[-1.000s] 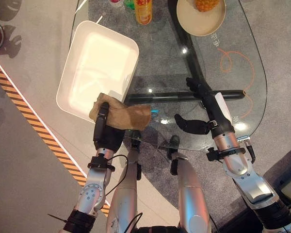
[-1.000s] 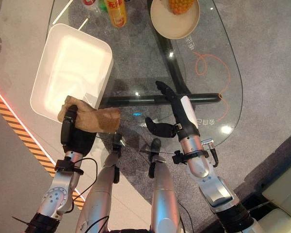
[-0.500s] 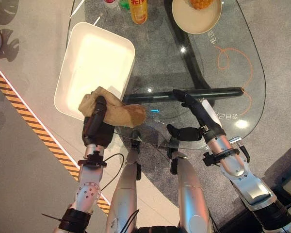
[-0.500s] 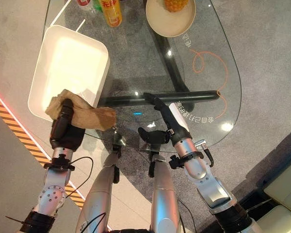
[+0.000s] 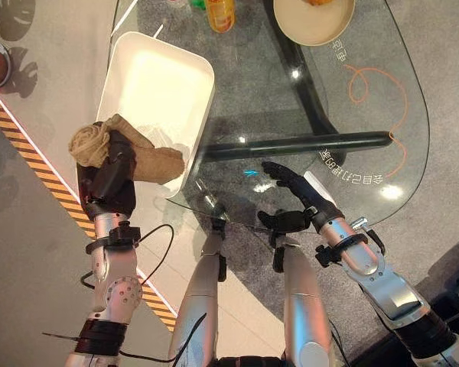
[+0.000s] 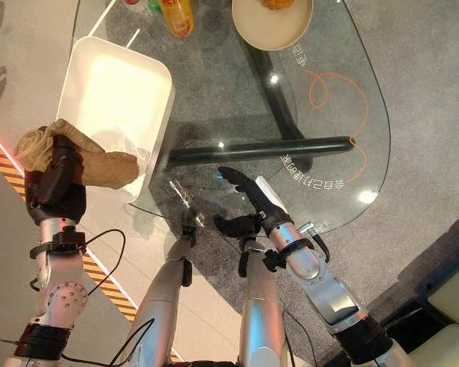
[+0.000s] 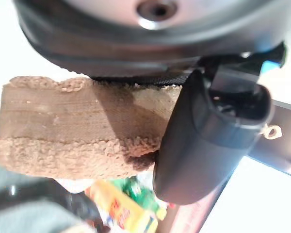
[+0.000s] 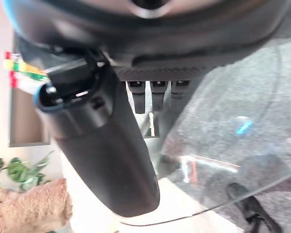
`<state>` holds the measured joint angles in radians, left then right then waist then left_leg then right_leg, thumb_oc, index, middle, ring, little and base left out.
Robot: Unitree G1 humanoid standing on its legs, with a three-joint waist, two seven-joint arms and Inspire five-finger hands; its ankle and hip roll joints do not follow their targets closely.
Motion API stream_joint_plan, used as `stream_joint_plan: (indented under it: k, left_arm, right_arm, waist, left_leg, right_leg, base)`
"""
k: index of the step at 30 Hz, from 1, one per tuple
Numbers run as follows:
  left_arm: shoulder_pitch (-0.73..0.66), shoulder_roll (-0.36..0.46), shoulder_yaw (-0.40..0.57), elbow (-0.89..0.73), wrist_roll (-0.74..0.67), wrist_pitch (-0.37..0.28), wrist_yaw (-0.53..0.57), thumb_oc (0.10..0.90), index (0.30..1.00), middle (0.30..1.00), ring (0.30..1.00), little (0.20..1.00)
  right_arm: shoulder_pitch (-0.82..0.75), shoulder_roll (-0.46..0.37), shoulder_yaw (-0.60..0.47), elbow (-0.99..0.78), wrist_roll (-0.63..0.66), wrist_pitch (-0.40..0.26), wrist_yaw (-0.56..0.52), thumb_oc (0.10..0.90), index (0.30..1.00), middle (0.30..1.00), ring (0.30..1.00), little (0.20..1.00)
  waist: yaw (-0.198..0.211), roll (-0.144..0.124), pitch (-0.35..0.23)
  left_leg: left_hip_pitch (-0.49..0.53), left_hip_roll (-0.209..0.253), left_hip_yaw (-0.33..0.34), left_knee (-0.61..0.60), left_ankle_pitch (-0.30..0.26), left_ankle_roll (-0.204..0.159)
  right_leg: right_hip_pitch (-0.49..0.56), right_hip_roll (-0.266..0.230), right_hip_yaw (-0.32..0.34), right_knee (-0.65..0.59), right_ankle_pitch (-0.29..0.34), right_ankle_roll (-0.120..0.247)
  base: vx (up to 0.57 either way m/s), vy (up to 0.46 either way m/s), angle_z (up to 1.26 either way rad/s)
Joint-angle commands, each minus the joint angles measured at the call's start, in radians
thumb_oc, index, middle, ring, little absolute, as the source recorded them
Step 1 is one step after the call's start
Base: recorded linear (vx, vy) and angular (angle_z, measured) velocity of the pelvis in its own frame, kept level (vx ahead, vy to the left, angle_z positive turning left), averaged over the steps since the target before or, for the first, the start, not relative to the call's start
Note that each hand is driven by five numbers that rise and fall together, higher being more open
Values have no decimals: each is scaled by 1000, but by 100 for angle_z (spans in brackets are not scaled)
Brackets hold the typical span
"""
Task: Wipe the table with a cloth and put it in the basket.
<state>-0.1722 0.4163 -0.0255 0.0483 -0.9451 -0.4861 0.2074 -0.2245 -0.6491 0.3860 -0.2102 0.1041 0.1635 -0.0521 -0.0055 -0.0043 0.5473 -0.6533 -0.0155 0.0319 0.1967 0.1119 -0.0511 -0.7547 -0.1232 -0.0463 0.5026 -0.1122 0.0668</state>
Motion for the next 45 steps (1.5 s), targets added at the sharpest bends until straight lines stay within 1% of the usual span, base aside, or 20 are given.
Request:
stream_joint_plan:
  k: [1, 2, 5, 6, 8, 11, 12, 13, 14, 15, 16, 17, 18, 19, 24, 28, 32, 36, 37, 45]
  left_arm:
    - [-78, 117, 107, -40, 345, -123, 212, 100, 300, 300, 300, 200]
    - [-97, 146, 101, -20, 415, -93, 265, 100, 300, 300, 300, 200]
    - [-124, 181, 91, 20, 460, -71, 325, 100, 300, 300, 300, 200]
    - [-144, 201, 83, 52, 495, -55, 373, 100, 300, 300, 300, 200]
    - [-165, 214, 73, 78, 544, -40, 420, 100, 300, 300, 300, 200]
    - [-219, 247, 41, 130, 690, 33, 555, 100, 300, 300, 300, 200]
    - [-233, 257, 35, 148, 720, 58, 573, 100, 300, 300, 300, 200]
    - [-235, 257, 34, 149, 721, 58, 574, 100, 300, 300, 300, 200]
    - [-266, 276, 18, 181, 757, 104, 608, 100, 300, 300, 300, 200]
    - [-269, 277, 16, 184, 760, 109, 610, 100, 300, 300, 300, 200]
    - [-282, 286, 9, 198, 785, 138, 630, 100, 300, 300, 300, 200]
    - [-282, 287, 9, 199, 789, 141, 632, 100, 300, 300, 300, 200]
    - [-307, 307, -6, 230, 814, 176, 658, 100, 300, 300, 300, 200]
    - [-317, 308, -11, 238, 822, 191, 667, 100, 300, 300, 300, 200]
    - [-358, 310, -34, 281, 810, 203, 658, 100, 300, 300, 300, 200]
    - [-401, 303, -66, 330, 834, 240, 637, 100, 300, 300, 300, 200]
    - [-457, 289, -102, 396, 770, 268, 622, 100, 300, 300, 300, 200]
    - [-508, 285, -130, 471, 750, 259, 613, 100, 300, 300, 300, 200]
    - [-532, 283, -143, 507, 737, 247, 604, 100, 300, 300, 300, 200]
    - [-623, 287, -195, 571, 729, 224, 551, 100, 300, 300, 300, 200]
  right_arm:
    - [-54, -38, 50, -84, 64, -3, 10, 800, 900, 900, 900, 900]
    - [-69, -48, 58, -82, 80, 10, 9, 800, 900, 900, 900, 900]
    - [-95, -62, 75, -80, 112, 31, 9, 800, 900, 900, 900, 900]
    - [-107, -67, 89, -73, 119, 36, 15, 800, 900, 900, 900, 900]
    - [-124, -74, 102, -65, 125, 41, 17, 800, 900, 900, 900, 900]
    - [-175, -90, 141, -51, 164, 62, 1, 800, 900, 900, 900, 900]
    - [-187, -94, 150, -45, 171, 63, -2, 800, 900, 900, 900, 900]
    - [-188, -94, 150, -44, 172, 63, -2, 800, 900, 900, 900, 900]
    - [-213, -105, 165, -39, 191, 72, -8, 800, 900, 900, 900, 900]
    - [-215, -106, 166, -38, 192, 72, -8, 800, 900, 900, 900, 900]
    - [-227, -110, 172, -35, 198, 78, -10, 800, 900, 900, 900, 900]
    - [-228, -111, 172, -35, 199, 79, -10, 800, 900, 900, 900, 900]
    - [-257, -123, 190, -31, 222, 94, -15, 800, 900, 900, 900, 900]
    - [-269, -127, 195, -30, 228, 101, -15, 800, 900, 900, 900, 900]
    - [-295, -132, 209, -16, 242, 113, -16, 800, 900, 900, 900, 900]
    - [-322, -126, 222, -3, 246, 131, 3, 800, 900, 900, 900, 900]
    - [-361, -127, 252, 19, 264, 141, 52, 800, 900, 900, 900, 900]
    - [-398, -133, 273, 38, 310, 140, 78, 800, 900, 900, 900, 900]
    - [-412, -129, 280, 52, 320, 139, 89, 800, 900, 900, 900, 900]
    - [-461, -119, 304, 91, 349, 138, 86, 800, 900, 900, 900, 900]
  waist:
    - [-21, 22, -27]
    - [-23, 22, -27]
    - [-24, 22, -27]
    - [-27, 22, -27]
    - [-27, 22, -27]
    - [-28, 22, -27]
    - [-28, 22, -27]
    - [-28, 22, -27]
    - [-30, 22, -27]
    - [-30, 22, -27]
    - [-31, 21, -27]
    - [-31, 21, -27]
    - [-33, 20, -27]
    - [-34, 20, -27]
    - [-38, 18, -27]
    - [-42, 16, -27]
    - [-48, 14, -27]
    - [-52, 8, -27]
    - [-53, 4, -27]
    - [-60, -4, -27]
  left_leg:
    - [-69, -40, 75, 182, -141, 26]
    - [-78, -39, 76, 187, -140, 25]
    - [-96, -37, 81, 194, -139, 22]
    - [-108, -36, 84, 201, -141, 22]
    - [-121, -36, 86, 208, -143, 22]
    - [-147, -35, 94, 220, -146, 22]
    - [-154, -34, 95, 223, -146, 21]
    - [-155, -34, 96, 224, -146, 21]
    - [-170, -33, 98, 231, -146, 20]
    - [-172, -33, 98, 232, -146, 20]
    - [-181, -31, 100, 237, -147, 20]
    - [-182, -31, 101, 238, -147, 19]
    - [-198, -28, 105, 246, -149, 19]
    - [-205, -27, 106, 247, -149, 19]
    - [-238, -26, 110, 254, -151, 17]
    - [-267, -28, 109, 260, -150, 16]
    - [-295, -27, 111, 262, -147, 15]
    - [-307, -26, 112, 264, -145, 14]
    - [-312, -26, 113, 261, -141, 12]
    - [-336, -29, 111, 259, -130, 9]
  right_leg:
    - [20, 66, -45, -145, 79, -3]
    - [11, 66, -45, -143, 81, -4]
    - [-3, 62, -46, -142, 84, -4]
    - [-15, 60, -44, -142, 87, -3]
    - [-27, 59, -44, -140, 89, -3]
    - [-57, 56, -43, -138, 94, -2]
    - [-64, 55, -43, -137, 96, -2]
    - [-65, 55, -43, -136, 96, -2]
    - [-82, 55, -42, -133, 99, -1]
    - [-84, 55, -42, -133, 99, -1]
    - [-94, 55, -41, -130, 101, 1]
    - [-95, 55, -41, -130, 101, 1]
    - [-114, 54, -41, -127, 104, 2]
    - [-123, 55, -40, -126, 105, 2]
    - [-160, 56, -37, -120, 110, 5]
    - [-192, 60, -33, -115, 116, 8]
    - [-224, 62, -27, -111, 123, 11]
    - [-237, 66, -22, -109, 127, 14]
    - [-240, 68, -22, -112, 130, 15]
    - [-264, 75, -19, -110, 140, 17]
  base:
    - [31, 75, -3]
    - [32, 74, -3]
    - [21, 55, -1]
    - [31, 66, 1]
    - [30, 56, 0]
    - [28, 67, 0]
    - [16, 43, 1]
    - [24, 63, 1]
    - [18, 44, 0]
    - [30, 68, 0]
    - [0, 0, 0]
    - [38, 78, 1]
    - [33, 79, 0]
    - [34, 84, 0]
    - [18, 52, 0]
    - [16, 44, 0]
    - [14, 54, -3]
    - [3, 26, -2]
    - [-3, 31, -2]
    - [0, 0, 0]
